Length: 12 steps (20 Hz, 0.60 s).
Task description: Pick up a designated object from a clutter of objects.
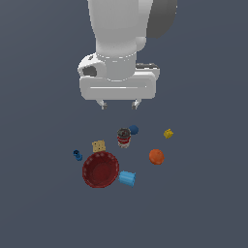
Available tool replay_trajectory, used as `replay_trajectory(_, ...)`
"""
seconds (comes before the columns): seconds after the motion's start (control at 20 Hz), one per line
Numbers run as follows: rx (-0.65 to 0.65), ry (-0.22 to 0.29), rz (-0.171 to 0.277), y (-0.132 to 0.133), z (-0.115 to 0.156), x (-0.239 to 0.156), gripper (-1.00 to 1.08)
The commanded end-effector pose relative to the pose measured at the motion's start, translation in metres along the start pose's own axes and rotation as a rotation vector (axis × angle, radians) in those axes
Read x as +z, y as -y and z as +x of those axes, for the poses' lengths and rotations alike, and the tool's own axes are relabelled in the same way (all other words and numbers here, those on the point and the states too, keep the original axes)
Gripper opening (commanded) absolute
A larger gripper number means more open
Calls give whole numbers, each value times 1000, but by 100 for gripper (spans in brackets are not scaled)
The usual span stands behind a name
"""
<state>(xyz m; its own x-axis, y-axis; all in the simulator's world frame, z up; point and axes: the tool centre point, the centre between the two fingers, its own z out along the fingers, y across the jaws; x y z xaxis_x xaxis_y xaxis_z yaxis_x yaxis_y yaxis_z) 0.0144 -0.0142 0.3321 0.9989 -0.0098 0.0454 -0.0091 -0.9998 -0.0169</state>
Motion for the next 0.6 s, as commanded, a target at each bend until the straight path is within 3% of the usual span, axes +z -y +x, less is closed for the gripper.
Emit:
replay_trajectory(0.0, 0, 0, 0, 0, 0, 0, 100)
replay_trajectory(0.55, -38, -46, 22, 28, 4, -19, 100)
